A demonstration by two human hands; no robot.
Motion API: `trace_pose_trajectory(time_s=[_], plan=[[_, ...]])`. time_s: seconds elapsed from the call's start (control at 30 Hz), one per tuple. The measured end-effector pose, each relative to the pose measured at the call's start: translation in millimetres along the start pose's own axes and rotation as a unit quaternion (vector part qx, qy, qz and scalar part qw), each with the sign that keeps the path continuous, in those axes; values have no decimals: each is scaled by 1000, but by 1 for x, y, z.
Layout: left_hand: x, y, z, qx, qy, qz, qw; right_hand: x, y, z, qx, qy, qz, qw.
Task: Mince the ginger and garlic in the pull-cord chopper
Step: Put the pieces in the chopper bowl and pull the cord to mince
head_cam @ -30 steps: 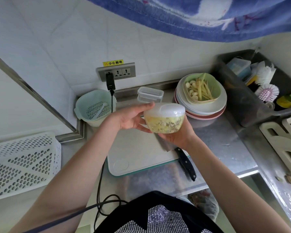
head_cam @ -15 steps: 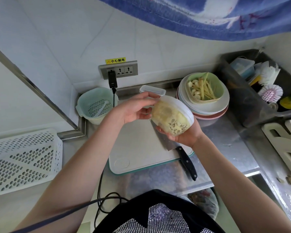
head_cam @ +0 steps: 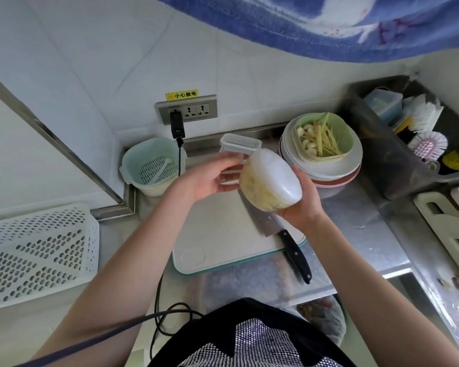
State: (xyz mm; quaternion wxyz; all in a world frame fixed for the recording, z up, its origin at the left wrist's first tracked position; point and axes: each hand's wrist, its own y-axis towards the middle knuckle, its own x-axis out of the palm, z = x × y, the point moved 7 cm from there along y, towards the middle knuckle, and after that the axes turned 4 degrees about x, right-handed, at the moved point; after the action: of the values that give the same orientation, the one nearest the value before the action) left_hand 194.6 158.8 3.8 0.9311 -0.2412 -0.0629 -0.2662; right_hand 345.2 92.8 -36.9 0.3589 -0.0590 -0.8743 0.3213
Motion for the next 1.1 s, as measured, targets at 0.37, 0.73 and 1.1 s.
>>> trace_pose_trajectory(time_s=[0.37,0.73,1.1], plan=[[-43,-10,-74,15,22,207,978,0,24,44,-19,-238,82,968],[-63,-2,-87,-70,488,59,868,-1,46,85,-108,-596,130,785],[-30,0,-95,55,718,54,692,44,12,78,-482,-822,-47,299]])
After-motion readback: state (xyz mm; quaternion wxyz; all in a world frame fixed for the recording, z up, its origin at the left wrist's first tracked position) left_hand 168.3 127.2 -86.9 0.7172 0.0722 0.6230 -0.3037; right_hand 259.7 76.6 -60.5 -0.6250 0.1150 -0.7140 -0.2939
